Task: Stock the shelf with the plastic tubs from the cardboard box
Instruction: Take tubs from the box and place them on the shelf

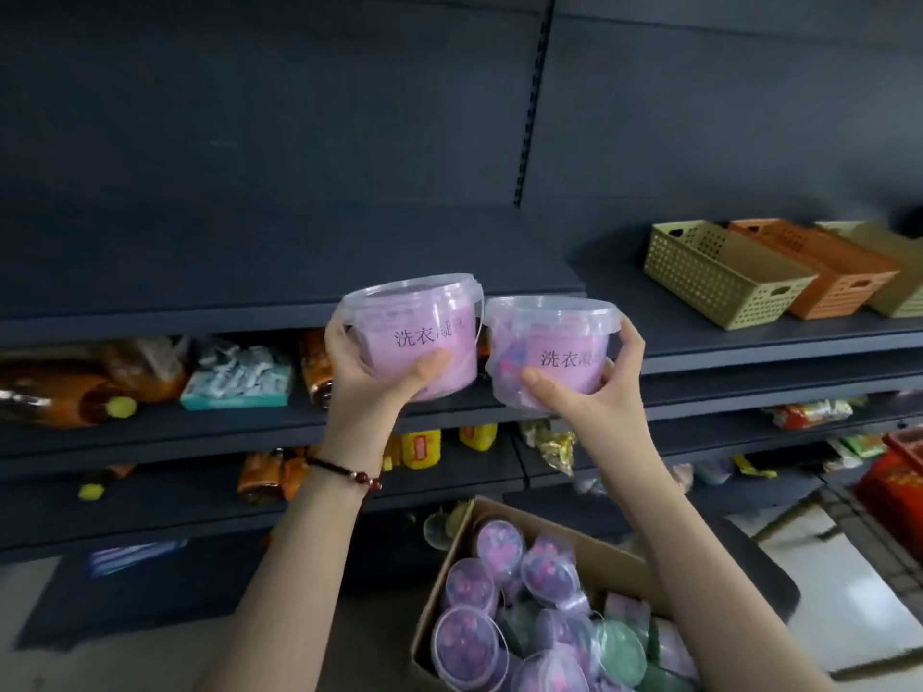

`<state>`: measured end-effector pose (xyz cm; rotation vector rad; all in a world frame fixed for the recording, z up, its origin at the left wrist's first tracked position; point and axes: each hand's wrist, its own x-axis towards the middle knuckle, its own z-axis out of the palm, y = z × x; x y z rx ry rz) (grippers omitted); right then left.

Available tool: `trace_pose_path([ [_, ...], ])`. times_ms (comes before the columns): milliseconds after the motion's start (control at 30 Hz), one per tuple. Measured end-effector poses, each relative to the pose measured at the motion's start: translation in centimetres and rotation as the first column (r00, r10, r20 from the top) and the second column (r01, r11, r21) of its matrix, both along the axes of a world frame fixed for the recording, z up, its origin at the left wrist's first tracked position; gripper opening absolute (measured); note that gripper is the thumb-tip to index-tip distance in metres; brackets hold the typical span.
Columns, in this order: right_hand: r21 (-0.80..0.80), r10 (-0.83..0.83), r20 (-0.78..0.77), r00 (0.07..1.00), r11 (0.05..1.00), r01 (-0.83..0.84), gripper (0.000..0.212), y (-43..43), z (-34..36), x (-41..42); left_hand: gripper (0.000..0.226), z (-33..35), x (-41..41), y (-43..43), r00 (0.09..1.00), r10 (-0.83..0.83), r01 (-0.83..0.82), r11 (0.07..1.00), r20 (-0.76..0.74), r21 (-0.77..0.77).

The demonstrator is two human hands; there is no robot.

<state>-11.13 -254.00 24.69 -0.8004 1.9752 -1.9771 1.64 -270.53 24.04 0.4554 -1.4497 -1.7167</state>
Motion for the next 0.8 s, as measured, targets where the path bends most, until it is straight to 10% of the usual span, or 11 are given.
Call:
trace_pose_path([
  [800, -0.051, 0.320, 0.013, 0.947, 0.946, -0.319, 0.108, -39.9, 3.0, 27.4, 0.111, 4.1, 33.5, -34.7, 0.920, 0.389, -0.389, 0.921, 0.054, -0.006],
])
